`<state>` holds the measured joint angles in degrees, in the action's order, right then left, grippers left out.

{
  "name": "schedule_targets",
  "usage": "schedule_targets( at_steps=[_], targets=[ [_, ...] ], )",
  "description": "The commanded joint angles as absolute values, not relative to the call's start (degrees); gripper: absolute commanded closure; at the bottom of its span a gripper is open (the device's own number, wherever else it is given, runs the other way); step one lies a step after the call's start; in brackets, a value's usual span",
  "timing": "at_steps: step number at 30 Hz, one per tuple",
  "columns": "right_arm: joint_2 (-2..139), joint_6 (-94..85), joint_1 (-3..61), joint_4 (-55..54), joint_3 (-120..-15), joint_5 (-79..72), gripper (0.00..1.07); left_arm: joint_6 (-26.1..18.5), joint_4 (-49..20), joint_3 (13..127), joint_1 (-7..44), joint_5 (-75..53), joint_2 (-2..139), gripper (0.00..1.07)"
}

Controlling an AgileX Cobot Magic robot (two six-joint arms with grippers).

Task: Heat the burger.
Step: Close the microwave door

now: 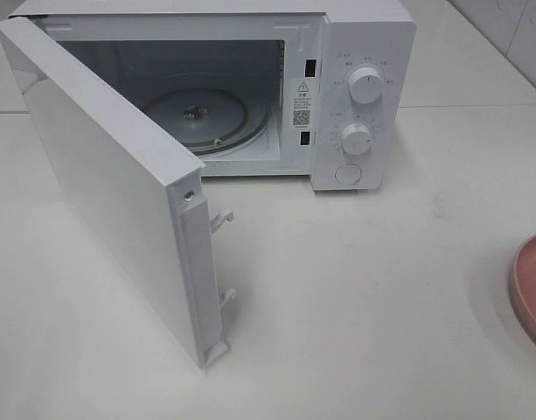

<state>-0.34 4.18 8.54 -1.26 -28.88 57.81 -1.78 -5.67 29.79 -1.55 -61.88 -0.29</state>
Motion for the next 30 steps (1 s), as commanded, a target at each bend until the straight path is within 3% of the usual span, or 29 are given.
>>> schedule_targets(
  at_steps=[1, 30],
  targets=[
    [-1.8, 3.4, 8.3, -1.4, -28.5, 57.1, 0.31, -1.8, -5.8, 29.6, -1.7, -61.2, -0.6, 0.08],
    [-1.8, 3.4, 8.3, -1.4, -28.5, 57.1, 0.31, -1.8, -5.8, 29.6, -1.7, -61.2, -0.6, 0.08]
  ],
)
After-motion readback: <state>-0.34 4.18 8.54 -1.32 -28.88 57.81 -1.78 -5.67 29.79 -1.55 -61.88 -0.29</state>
